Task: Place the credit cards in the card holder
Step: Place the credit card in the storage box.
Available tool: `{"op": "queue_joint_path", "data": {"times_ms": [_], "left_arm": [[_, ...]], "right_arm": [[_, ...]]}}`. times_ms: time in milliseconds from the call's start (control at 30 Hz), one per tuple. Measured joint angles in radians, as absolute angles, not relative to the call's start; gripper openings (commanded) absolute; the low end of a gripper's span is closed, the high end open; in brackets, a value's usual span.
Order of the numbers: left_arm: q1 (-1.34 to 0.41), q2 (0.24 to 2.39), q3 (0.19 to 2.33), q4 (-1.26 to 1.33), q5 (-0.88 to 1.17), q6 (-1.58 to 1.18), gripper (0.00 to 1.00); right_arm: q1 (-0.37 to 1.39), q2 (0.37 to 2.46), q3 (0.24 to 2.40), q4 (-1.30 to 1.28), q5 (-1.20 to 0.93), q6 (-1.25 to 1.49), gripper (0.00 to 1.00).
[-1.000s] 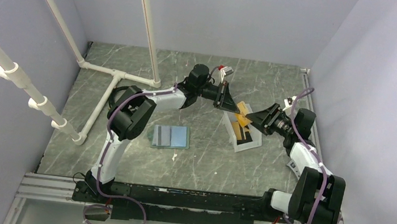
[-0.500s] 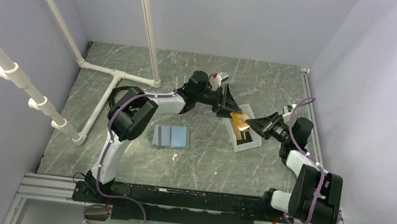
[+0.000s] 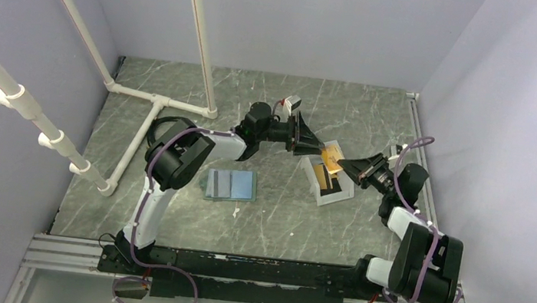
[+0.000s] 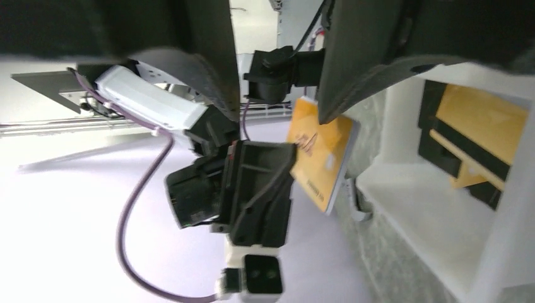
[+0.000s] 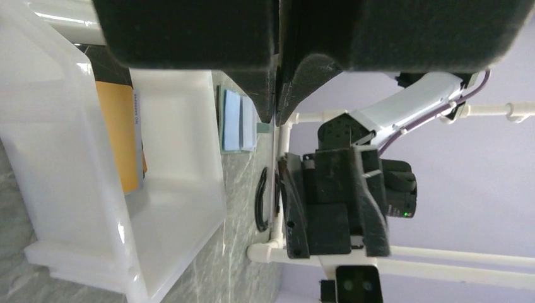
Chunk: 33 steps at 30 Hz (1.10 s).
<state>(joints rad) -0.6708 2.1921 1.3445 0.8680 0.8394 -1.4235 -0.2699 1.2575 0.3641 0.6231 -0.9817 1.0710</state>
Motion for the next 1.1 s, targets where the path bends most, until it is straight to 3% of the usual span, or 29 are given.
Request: {"op": "queue_joint_path", "data": {"times_ms": [167,267,400,533,633,767,933,1033,1100], "left_arm": [[-0.671,2.192,1.357,0.908,0.84,-1.453,0.67],[-0.673,2.19,1.358,0.867,0.834,-1.416,0.81],[-0.673,2.113,1.317,0.663,0.746,-1.286,0.81],[-0.678,2.042,1.287,0.625,0.697,-1.244,0.71],[-0.691,2.049,1.279,0.746,0.688,-1.309,0.58],[-0.722,2.122,1.277,0.941,0.683,-1.407,0.48],[-0.755,2.178,1.277,1.008,0.682,-1.449,0.1],[-0.759,2.177,1.279,1.029,0.683,-1.435,0.0],[-0.758,2.177,1.279,1.03,0.687,-1.434,0.0]], "right_arm": [[-0.27,1.29,0.324,0.749,-1.024,1.155,0.0],[-0.271,1.287,0.324,0.795,-1.03,1.18,0.0],[-0.28,1.247,0.324,0.79,-1.019,1.19,0.0],[-0.279,1.22,0.323,0.842,-1.018,1.233,0.0],[-0.28,1.224,0.323,0.893,-1.011,1.28,0.0],[-0.28,1.258,0.307,0.996,-1.004,1.362,0.0],[-0.28,1.292,0.27,1.075,-1.0,1.439,0.11],[-0.282,1.288,0.258,1.067,-1.0,1.44,0.24],[-0.282,1.262,0.258,1.007,-1.0,1.399,0.37]]}}
